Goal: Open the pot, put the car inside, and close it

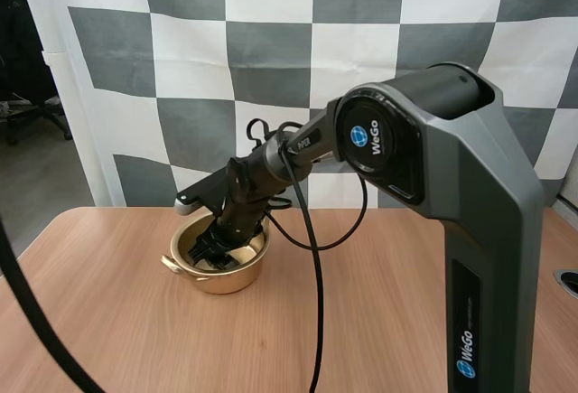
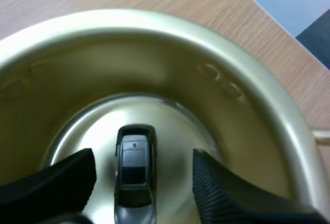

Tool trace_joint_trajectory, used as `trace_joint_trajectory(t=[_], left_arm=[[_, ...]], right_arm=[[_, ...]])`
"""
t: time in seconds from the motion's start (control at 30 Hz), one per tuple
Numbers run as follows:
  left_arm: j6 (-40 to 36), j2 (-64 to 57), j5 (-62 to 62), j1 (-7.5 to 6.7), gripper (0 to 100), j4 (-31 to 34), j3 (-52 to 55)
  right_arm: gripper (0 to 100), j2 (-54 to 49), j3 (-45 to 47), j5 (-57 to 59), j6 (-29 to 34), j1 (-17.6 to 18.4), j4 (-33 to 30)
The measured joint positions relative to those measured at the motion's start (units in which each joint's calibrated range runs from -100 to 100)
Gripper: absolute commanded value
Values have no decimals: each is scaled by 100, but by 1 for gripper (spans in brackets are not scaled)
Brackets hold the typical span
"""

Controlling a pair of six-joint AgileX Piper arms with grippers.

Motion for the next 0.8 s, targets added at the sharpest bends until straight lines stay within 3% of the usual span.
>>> trace_joint_trajectory(t=[0.33,0.4,0.47,0.57,0.6,0.63,0.8], left_arm=[[0,143,174,0,0,60,0],[0,251,309,0,0,106,0],[0,414,586,0,0,118,12],[0,672,1092,0,0,118,216],[0,759,1172,0,0,118,335],[0,820,1217,0,0,118,436],[99,1193,1197,0,0,118,1314]], right_arm=[[97,-1176,-150,1225,0,-36,83],[93,-1531,-150,1544,0,-111,83],[76,-1928,-150,1864,0,-209,83],[31,-2555,-150,2330,113,-428,83],[12,-2762,-150,2466,149,-525,83],[0,-2932,-150,2591,155,-601,83],[0,-3904,-150,2847,92,-1098,83]])
